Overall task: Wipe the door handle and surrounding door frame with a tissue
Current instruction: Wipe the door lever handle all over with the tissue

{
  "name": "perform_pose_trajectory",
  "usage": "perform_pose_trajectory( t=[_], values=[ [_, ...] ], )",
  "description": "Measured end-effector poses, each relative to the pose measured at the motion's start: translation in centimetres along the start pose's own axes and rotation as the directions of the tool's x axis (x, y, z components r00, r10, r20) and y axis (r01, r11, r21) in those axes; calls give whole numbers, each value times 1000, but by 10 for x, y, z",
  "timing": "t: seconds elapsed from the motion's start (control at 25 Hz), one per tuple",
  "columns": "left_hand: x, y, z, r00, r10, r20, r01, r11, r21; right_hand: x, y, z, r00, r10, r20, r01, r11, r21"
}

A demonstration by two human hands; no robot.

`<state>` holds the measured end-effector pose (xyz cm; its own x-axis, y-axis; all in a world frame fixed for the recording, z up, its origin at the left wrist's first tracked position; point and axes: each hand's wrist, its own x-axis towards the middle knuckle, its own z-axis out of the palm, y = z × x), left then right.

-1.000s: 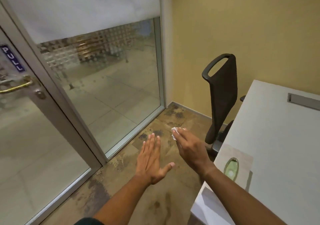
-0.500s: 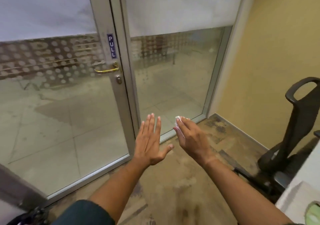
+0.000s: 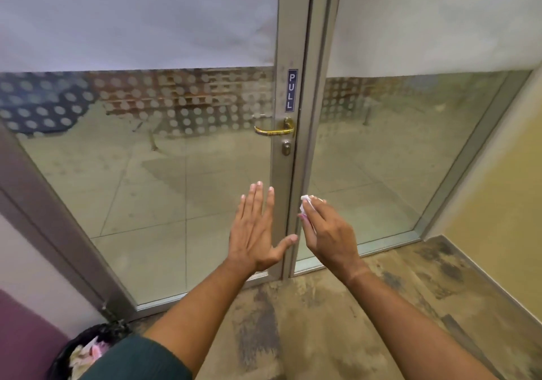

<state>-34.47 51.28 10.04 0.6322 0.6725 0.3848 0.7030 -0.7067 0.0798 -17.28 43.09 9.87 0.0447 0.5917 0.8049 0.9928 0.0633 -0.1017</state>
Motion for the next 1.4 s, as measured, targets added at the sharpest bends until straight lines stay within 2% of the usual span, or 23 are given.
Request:
perform_pose_trajectory(
  t=[0.28,0.48,0.64,1.0,1.24,1.4],
  values=[
    [79,-59,20,995,-90,-48,93,992,82,75,29,92,997,-81,-8,81,994,71],
    [138,-87,26,986,-148,-79,155,983,94,132,54,136,995,-94,39,88,985,151],
    [178,-111,30,982,-158,-101,168,981,101,168,62,164,997,-68,21,64,983,171],
    [256,-176,35,981,-17,-192,43,990,132,221,65,212,997,-27,73,18,991,133],
    [300,-195,35,946,112,-304,-61,983,171,237,57,236,995,-25,92,20,998,57],
    [317,-198,42,916,150,-372,-53,965,257,238,55,248,994,-21,106,19,1000,24]
  ],
)
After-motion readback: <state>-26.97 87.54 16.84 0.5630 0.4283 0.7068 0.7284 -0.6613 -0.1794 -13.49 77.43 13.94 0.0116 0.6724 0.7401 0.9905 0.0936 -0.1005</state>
